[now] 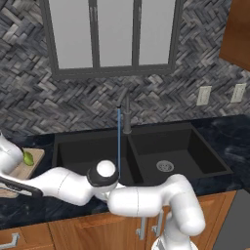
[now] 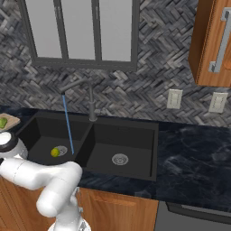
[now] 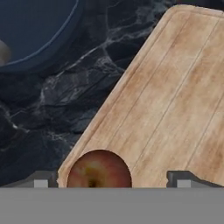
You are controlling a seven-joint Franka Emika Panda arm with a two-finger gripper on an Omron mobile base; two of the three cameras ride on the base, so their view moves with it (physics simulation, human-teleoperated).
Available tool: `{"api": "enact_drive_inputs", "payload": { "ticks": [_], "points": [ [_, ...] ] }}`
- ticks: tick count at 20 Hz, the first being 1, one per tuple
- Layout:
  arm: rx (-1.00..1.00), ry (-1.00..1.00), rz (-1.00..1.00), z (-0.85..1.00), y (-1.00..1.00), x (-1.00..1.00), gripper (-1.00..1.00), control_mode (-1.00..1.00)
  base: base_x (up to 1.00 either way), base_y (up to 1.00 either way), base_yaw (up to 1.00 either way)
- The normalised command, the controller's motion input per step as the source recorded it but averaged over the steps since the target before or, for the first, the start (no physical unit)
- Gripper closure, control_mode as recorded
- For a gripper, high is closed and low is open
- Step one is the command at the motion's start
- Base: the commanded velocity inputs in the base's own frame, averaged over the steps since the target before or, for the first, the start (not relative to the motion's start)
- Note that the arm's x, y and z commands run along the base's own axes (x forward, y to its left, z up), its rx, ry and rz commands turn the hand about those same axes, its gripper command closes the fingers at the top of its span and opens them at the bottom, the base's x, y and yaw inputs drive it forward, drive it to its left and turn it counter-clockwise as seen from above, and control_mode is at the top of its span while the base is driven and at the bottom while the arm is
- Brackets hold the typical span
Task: Pick the mango, apple, pear from the sink and place them on the cutting board to airdry. Then turn off the sink faucet.
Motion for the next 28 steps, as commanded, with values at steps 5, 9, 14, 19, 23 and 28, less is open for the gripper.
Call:
{"api": "enact_drive_inputs", "payload": {
  "ticks": [5, 9, 14, 19, 23, 28],
  "points": [
    [0.02, -0.1, 0.0, 0.39, -0.57, 0.05, -1.0, -1.0, 0.0, 0.0, 0.0],
    [0.0, -0.15, 0.0, 0.15, -0.78, 0.19, -1.0, -1.0, 0.0, 0.0, 0.0],
    [0.0, -0.13, 0.03, 0.0, -1.0, 0.15, -1.0, -1.0, 0.0, 0.0, 0.0],
    [0.01, -0.12, 0.06, 0.0, -1.0, 0.0, -1.0, -1.0, 0.0, 0.0, 0.0],
    [0.01, -0.13, 0.07, 0.0, -1.0, -0.03, -1.0, -1.0, 0.0, 0.0, 0.0],
    [0.0, -0.13, 0.05, 0.1, -0.98, -0.34, -1.0, -1.0, 0.0, 0.0, 0.0]
  ]
}}
